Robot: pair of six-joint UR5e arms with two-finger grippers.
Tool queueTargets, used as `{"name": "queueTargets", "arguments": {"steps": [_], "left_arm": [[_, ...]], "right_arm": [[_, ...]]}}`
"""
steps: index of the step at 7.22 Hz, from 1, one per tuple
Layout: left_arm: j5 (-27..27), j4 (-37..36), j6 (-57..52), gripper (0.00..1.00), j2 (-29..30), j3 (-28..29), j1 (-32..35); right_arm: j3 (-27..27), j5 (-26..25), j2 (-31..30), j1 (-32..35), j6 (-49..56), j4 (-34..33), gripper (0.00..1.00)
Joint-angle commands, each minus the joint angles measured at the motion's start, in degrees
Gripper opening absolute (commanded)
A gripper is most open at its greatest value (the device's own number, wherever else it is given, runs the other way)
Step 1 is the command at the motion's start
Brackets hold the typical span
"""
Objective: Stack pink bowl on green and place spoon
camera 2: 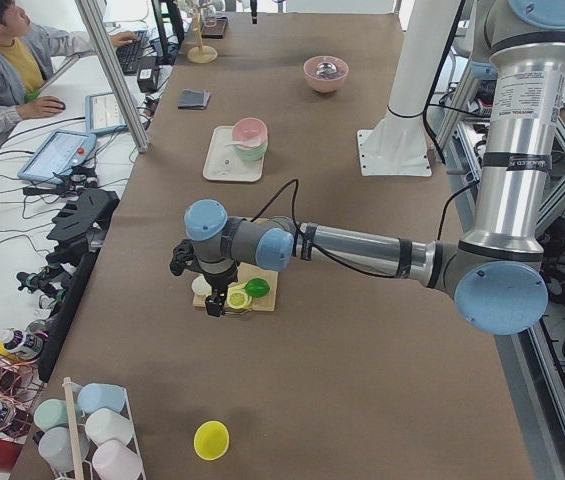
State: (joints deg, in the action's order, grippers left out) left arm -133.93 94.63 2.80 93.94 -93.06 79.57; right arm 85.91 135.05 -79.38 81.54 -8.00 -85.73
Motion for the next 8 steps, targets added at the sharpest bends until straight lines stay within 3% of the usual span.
{"name": "queueTargets", "arguments": {"steps": [1, 8], "left_arm": [[0.1, 0.0, 0.1, 0.98, 0.0, -0.2, 0.0], [0.1, 0.1, 0.0, 0.98, 0.8, -0.2, -0.1]], "right_arm": [[0.1, 0.0, -0.1, 0.0, 0.0, 0.0, 1.00], [0.3, 0.0, 0.0, 0.0, 0.0, 0.1, 1.00]]}}
